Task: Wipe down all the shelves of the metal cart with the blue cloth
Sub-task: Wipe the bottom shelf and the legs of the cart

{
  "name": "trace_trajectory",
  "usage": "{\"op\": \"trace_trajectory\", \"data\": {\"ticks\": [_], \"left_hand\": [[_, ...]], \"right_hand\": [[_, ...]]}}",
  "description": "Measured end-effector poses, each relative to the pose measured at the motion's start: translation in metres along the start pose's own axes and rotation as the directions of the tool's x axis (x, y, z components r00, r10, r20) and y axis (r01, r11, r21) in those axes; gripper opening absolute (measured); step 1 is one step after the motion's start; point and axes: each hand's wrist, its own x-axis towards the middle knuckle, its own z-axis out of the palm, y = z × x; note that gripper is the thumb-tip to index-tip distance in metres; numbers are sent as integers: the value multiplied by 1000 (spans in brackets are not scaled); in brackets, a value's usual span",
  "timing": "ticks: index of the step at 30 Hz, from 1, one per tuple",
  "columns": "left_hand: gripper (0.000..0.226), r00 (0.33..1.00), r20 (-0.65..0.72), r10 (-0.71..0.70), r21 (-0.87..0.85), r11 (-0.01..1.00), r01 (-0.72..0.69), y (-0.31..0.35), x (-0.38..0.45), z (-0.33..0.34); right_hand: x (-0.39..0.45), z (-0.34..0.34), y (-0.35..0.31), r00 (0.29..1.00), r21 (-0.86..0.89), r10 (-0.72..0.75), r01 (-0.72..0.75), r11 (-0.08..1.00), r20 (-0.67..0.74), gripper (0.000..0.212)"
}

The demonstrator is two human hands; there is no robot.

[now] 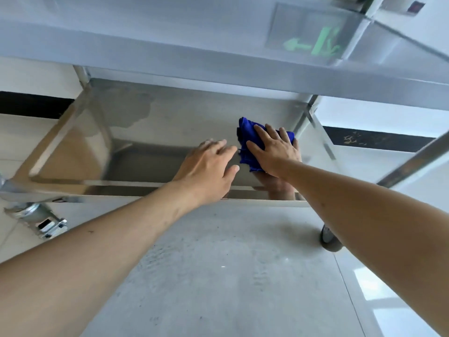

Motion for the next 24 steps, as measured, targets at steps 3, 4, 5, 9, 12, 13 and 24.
{"op": "trace_trajectory", "data": {"ticks": [3,4,5,9,12,13,24], "left_hand": [[50,999,28,23,-40,999,-22,22,13,14],[51,999,32,23,-53,998,-21,28,17,18],[51,999,36,22,-66,998,-20,35,21,22],[51,998,59,39,-146,989,-30,57,28,35],[50,995,82,65,-153,987,-52,67,27,43],[50,994,91,68,-152,987,-54,70,26,45],[51,995,-15,102,-183,978,-103,36,-3,19]], "right_hand": [[-16,-7,40,996,2,90,-90,996,-2,69],[-23,-8,52,993,-6,119,-119,993,-6,70],[-31,-11,63,989,-16,147,-147,989,-11,71],[-60,-17,92,973,-44,230,-230,972,-2,72],[-81,-21,97,963,-46,269,-268,962,9,74],[-89,-21,97,961,-39,275,-275,961,7,75],[-139,-9,23,951,15,292,-292,956,-100,76]]}}
